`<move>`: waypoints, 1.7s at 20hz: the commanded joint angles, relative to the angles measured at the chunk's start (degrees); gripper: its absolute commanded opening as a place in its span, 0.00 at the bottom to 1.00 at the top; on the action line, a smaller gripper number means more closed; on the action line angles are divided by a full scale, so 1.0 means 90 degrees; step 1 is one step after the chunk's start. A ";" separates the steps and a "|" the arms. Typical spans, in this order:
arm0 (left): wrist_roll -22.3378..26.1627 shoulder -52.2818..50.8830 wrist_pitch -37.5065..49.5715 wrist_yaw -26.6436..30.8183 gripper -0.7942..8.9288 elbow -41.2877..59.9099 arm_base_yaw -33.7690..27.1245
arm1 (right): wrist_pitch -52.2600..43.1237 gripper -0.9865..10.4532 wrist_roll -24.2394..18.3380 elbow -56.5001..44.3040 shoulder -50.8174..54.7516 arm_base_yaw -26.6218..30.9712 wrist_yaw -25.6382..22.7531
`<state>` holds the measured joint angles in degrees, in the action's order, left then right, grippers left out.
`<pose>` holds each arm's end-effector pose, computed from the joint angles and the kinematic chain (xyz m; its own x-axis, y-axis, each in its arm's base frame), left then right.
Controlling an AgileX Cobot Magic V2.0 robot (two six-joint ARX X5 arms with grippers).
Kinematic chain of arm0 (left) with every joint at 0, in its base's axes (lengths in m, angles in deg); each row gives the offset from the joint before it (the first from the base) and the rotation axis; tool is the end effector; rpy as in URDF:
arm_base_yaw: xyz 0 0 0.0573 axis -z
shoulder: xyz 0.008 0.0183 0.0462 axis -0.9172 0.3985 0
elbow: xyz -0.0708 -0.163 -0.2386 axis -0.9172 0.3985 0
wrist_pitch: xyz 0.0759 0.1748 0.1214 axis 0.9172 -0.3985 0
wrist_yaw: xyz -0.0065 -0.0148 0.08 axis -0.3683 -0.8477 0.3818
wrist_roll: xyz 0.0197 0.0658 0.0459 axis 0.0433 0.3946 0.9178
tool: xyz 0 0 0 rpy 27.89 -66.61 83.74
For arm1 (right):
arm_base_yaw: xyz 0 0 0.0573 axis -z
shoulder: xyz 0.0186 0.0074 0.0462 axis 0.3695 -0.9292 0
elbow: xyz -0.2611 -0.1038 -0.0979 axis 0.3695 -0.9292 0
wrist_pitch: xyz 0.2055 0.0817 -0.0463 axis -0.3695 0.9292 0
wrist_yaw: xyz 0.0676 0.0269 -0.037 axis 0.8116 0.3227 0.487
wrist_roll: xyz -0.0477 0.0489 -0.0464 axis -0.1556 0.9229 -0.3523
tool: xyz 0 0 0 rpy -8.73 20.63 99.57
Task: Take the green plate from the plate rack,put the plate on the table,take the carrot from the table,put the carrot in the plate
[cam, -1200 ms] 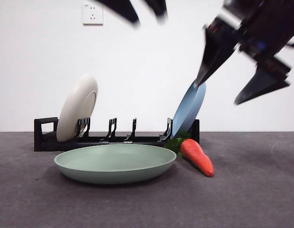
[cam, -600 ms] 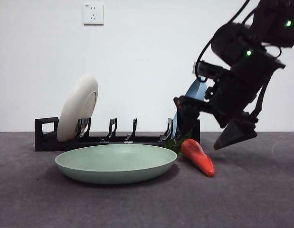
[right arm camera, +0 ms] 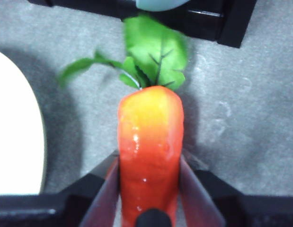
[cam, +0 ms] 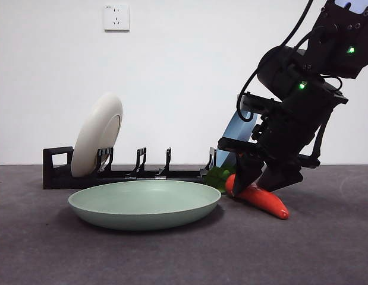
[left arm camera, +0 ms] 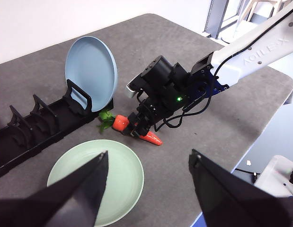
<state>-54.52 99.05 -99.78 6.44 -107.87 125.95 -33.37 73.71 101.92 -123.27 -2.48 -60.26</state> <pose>0.0674 -0.0830 0.4121 0.6508 -0.6533 -0.3868 0.6813 0.7274 -0.0821 0.3356 0.1585 0.1659 0.5548 0.3626 -0.7488 -0.3908 0.9081 0.1503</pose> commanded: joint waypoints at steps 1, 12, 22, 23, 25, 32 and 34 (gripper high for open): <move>-0.0024 -0.0022 0.0002 0.0022 0.38 0.0027 0.0022 | -0.0027 0.08 0.0204 0.0019 -0.0061 -0.0039 0.0010; -0.0019 -0.0015 -0.0005 0.0024 0.38 0.0027 0.0022 | 0.0452 0.08 0.0206 0.0019 0.1613 -0.1039 0.0007; -0.0024 -0.0015 -0.0214 0.0012 0.38 0.0027 0.0024 | -0.1163 0.08 0.0476 0.0019 0.0243 -0.2161 -0.0041; -0.0024 -0.0015 -0.0214 0.0007 0.38 0.0027 0.0024 | -0.1302 0.08 0.0476 0.0022 0.0061 -0.2161 -0.0046; -0.0027 -0.0015 -0.0219 0.0000 0.38 0.0027 0.0024 | -0.1360 0.08 0.0459 0.0056 -0.0192 -0.2157 -0.0058; -0.0027 -0.0015 -0.0248 0.0000 0.38 0.0027 0.0024 | -0.1336 0.10 0.0386 0.0143 -0.0500 -0.2157 -0.0032; -0.0032 -0.0015 -0.0313 0.0000 0.38 0.0027 0.0024 | -0.1336 0.30 0.0393 0.0143 -0.0500 -0.2159 -0.0007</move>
<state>-54.52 99.05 -102.84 6.48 -107.87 125.95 -45.54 77.27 103.19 -126.82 -21.76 -60.43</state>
